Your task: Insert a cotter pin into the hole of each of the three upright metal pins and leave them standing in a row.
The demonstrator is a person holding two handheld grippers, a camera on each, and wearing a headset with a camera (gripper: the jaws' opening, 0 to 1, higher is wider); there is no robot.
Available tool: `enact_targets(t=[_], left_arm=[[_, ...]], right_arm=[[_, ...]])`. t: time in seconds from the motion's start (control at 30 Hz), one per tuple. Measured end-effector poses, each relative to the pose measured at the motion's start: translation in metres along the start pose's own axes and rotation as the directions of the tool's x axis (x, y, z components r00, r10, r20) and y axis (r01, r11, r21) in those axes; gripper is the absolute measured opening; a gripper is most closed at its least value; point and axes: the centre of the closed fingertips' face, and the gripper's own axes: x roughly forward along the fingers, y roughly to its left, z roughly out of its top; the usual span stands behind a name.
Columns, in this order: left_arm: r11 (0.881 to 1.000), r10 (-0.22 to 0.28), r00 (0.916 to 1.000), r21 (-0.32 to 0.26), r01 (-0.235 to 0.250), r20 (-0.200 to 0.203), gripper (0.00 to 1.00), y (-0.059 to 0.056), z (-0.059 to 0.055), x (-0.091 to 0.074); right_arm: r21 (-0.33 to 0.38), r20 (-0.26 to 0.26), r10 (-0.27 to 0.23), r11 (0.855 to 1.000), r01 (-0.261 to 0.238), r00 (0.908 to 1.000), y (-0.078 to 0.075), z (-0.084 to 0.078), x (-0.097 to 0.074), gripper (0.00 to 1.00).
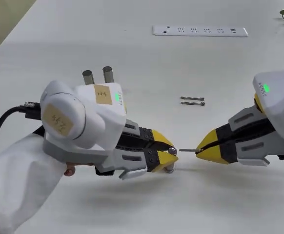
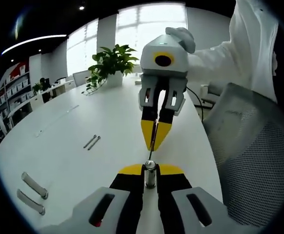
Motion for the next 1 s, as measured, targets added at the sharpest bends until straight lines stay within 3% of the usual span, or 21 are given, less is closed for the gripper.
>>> enact_targets(t=[0.47,1.0], left_arm=[[0.997,-0.061,0.9978,0.055,0.062,-0.026,0.06,0.0012,0.0014,0.0032],[0.996,-0.073,0.9968,0.046,0.075,-0.031,0.06,0.0006,0.0007,0.0039]], right_arm=[[0.001,0.005,-0.003,1.000,0.003,1.0000,-0.0035,-0.0025,0.0018,0.00],[-0.051,-0.015,0.018,0.999,-0.019,0.9997,-0.0042,0.0053,0.0064,0.00]])
